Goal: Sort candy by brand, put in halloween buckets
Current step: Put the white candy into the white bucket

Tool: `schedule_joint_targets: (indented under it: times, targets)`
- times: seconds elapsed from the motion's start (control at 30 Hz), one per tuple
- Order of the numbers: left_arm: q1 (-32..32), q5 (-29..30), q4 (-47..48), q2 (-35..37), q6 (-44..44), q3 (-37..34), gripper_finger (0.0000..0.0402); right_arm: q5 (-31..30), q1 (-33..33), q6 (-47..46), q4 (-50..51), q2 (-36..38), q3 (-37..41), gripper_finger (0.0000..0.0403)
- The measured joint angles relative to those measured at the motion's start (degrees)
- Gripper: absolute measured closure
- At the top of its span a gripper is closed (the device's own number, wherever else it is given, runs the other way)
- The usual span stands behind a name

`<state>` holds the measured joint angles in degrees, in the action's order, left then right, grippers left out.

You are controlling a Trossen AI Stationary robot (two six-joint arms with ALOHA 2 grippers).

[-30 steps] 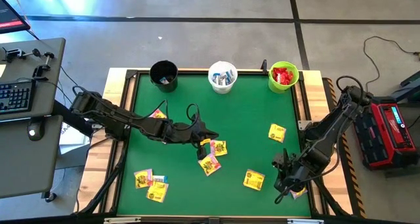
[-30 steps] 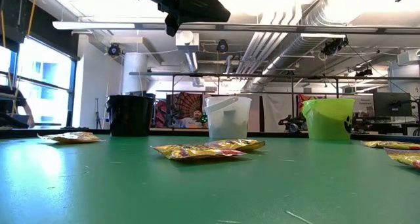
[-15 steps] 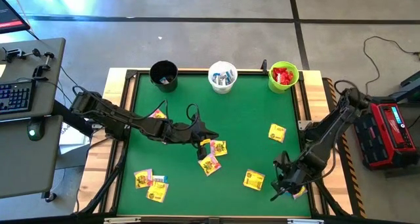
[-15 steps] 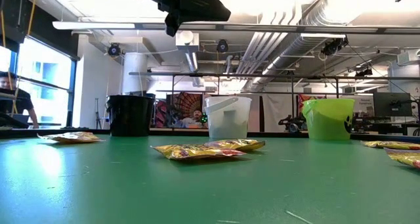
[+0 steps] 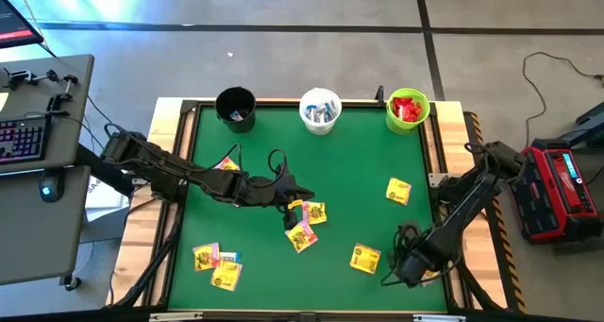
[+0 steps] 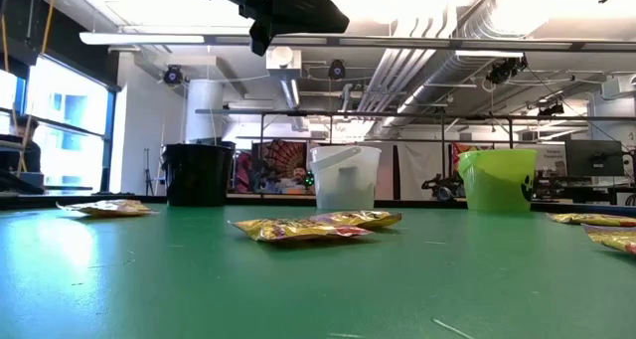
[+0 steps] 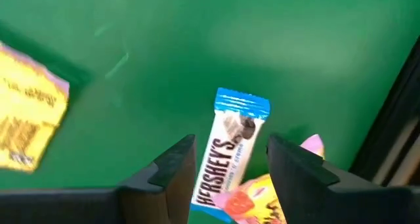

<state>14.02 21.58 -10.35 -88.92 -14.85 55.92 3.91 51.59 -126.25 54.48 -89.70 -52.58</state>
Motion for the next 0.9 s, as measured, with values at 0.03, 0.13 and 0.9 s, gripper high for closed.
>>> schedule_joint_targets:
  times: [0.03, 0.13, 0.9]
  targets:
    - [0.0, 0.0, 0.0, 0.0, 0.0, 0.0, 0.0392, -0.3, 0.0, -1.4, -0.2, -0.1, 0.0, 0.023]
    - [-0.1, 0.0, 0.2, 0.0, 0.0, 0.0, 0.0392, -0.4, 0.0, -6.1, -1.4, -0.1, 1.1, 0.023]
    - [-0.1, 0.1, 3.4, 0.0, -0.1, 0.0, 0.0392, -0.5, -2.2, -5.8, -12.2, 0.2, 8.6, 0.029]
